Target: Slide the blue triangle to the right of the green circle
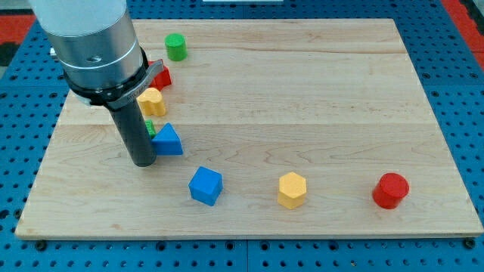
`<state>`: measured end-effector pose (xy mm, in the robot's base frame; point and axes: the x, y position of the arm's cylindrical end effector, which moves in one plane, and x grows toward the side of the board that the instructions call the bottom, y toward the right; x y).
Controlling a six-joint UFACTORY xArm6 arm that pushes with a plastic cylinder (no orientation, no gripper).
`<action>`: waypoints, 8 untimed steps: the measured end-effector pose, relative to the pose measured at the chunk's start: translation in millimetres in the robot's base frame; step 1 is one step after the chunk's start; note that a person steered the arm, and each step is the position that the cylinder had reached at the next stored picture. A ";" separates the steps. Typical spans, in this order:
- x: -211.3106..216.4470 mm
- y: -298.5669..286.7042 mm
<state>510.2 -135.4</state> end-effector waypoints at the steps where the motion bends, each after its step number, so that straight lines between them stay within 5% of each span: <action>1: -9.4 33.8; 3: -96.0 62.9; 5: -63.7 42.5; 6: -79.6 5.5; 8: -119.6 59.4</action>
<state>390.7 -76.0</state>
